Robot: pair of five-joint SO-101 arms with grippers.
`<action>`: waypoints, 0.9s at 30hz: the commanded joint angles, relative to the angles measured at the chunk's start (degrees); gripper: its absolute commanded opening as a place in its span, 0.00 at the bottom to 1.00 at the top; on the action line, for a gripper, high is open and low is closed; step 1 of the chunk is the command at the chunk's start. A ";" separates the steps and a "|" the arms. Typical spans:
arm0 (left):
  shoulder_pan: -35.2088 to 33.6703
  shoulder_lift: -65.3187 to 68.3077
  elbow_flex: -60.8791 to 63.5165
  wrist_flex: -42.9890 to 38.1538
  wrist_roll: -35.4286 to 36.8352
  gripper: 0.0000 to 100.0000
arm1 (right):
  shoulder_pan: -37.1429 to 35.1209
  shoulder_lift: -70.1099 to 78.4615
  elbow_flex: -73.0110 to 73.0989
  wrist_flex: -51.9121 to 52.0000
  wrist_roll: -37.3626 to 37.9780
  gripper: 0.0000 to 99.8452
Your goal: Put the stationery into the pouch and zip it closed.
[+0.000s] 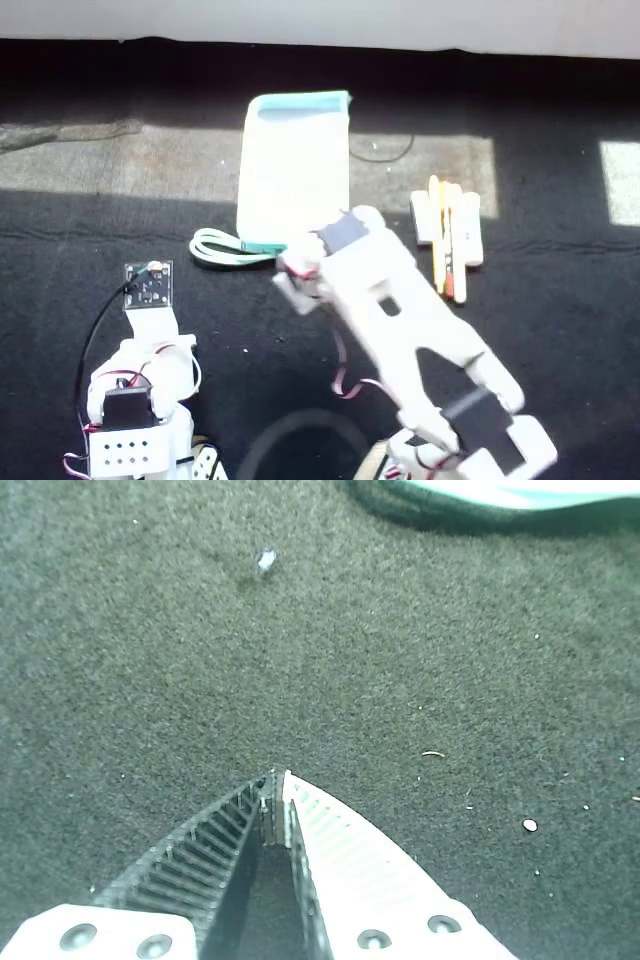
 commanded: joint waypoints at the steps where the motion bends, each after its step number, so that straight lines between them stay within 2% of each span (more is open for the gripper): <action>1: 0.75 -0.04 0.84 0.35 0.35 0.01 | -4.62 10.07 -9.71 -0.57 0.53 0.19; 4: 0.75 -0.04 0.84 0.35 0.35 0.01 | -4.97 22.46 -19.38 0.22 0.53 0.19; 9: 0.75 -0.04 0.84 0.35 0.35 0.01 | -5.05 39.60 -42.42 9.54 0.53 0.19; 14: 0.75 -0.04 0.84 0.35 0.35 0.01 | -2.77 54.11 -64.31 14.02 0.53 0.19; 21: 0.75 -0.04 0.84 0.35 0.35 0.01 | -1.27 65.36 -91.12 27.82 0.53 0.19; 27: 0.75 -0.04 0.84 0.35 0.35 0.01 | -1.27 68.44 -101.85 29.58 0.53 0.19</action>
